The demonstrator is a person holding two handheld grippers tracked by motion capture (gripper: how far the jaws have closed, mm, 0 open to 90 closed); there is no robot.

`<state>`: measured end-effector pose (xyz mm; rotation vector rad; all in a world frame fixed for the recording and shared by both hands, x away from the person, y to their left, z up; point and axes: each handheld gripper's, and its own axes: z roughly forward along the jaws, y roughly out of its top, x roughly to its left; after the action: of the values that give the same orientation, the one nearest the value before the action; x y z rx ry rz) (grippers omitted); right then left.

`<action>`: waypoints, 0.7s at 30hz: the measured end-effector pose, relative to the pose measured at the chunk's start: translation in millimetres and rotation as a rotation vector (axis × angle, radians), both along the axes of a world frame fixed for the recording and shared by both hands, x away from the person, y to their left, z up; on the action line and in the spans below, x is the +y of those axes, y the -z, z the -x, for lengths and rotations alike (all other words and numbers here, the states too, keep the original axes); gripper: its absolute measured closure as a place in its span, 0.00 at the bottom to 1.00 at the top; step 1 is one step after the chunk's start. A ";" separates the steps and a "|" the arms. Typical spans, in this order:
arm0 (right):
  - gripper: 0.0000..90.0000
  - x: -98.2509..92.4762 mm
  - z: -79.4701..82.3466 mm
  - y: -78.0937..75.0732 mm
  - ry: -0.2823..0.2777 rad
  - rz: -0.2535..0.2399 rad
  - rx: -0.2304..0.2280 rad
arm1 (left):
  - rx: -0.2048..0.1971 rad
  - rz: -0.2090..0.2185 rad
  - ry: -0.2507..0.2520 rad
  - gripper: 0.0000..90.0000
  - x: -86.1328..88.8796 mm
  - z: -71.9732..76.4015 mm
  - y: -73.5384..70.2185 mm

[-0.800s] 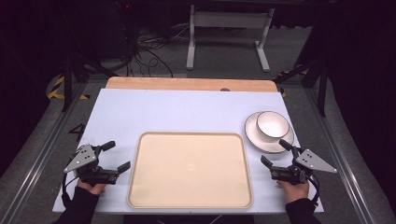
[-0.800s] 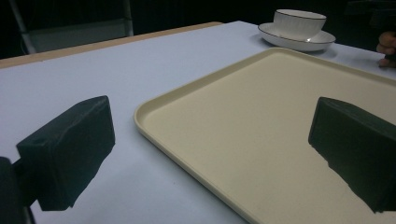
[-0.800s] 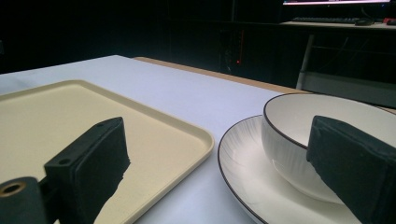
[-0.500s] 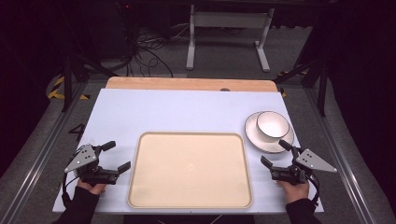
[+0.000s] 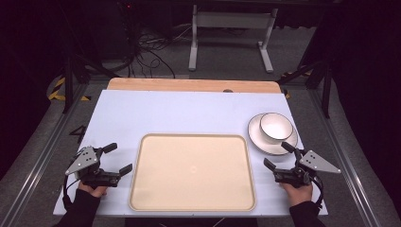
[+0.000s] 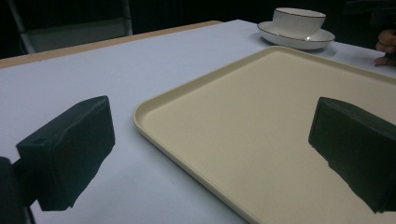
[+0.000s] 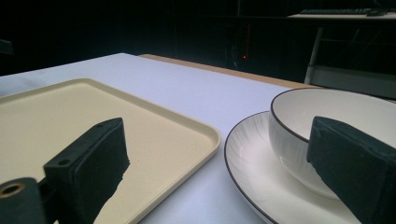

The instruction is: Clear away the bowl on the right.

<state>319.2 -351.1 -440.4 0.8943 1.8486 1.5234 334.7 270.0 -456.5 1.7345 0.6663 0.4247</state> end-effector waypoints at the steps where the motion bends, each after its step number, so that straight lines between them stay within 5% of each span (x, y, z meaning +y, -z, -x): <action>1: 0.07 -0.2 -0.2 -0.5 0.000 0.006 0.005 | 0.000 0.000 0.000 0.01 0.0 0.0 0.0; 5: 0.08 -3.3 1.1 -3.7 0.015 0.021 0.017 | 0.004 0.001 0.003 0.01 0.0 -0.2 0.0; 21: 0.06 2.1 8.7 -36.0 0.006 0.069 -0.107 | 0.006 -0.005 0.002 0.01 -0.2 -0.3 -0.2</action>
<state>310.5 -349.0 -404.4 0.7704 1.8083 1.4658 335.0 269.7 -456.4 1.7418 0.6686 0.4200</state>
